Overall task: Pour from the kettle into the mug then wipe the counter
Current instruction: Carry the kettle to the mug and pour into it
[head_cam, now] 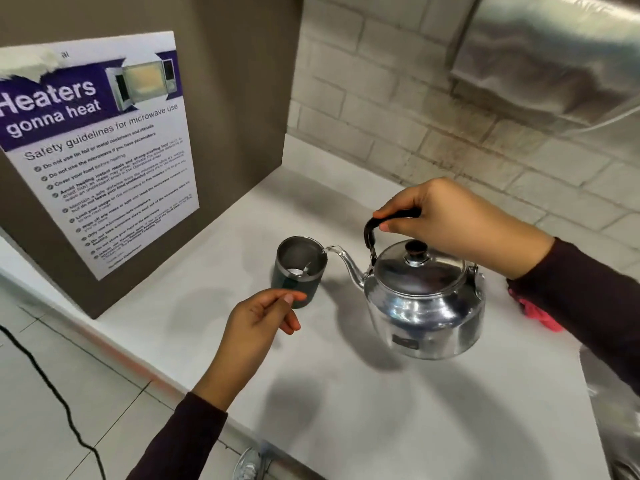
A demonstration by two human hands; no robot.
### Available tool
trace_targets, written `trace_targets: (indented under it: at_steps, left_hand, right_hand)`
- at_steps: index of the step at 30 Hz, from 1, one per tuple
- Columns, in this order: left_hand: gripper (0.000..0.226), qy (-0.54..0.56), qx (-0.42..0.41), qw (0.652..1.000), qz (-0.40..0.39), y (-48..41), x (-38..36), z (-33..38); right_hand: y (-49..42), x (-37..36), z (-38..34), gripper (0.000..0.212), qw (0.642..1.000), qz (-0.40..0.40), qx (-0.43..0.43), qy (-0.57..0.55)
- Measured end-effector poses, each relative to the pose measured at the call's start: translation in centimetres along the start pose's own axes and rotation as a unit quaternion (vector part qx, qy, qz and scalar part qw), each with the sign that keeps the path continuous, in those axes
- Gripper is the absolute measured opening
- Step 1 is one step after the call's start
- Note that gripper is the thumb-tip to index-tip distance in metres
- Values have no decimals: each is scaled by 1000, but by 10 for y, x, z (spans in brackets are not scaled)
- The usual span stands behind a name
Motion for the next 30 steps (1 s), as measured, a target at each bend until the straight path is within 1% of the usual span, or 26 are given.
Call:
trace_targets:
  at_steps: [5, 9, 18, 30]
  left_hand:
    - [29, 4, 3, 1000, 6, -3, 5, -1]
    - [29, 15, 7, 1000, 10, -5, 7, -1]
    - [31, 9, 12, 1000, 6, -10, 5, -2]
    - [27, -3, 7, 1000, 4, -12, 1, 2]
  right_hand:
    - [-13, -1, -14, 12, 996, -33, 20, 79]
    - [-16, 0, -23, 7, 992, -52, 43, 110]
    - [-15, 11, -29, 8, 986, -62, 76, 133]
    - [-14, 14, -19, 10, 986, -76, 46, 139]
Point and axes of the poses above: each hand's wrist, its own y-axis away from the middle knuckle, its own x-axis out of the back of the hand, z = x × y, the point moved 10 cm from there along -y, towards the middle knuckle, and after that the axes turned 10 degrees about y, right-handed, at the moved point
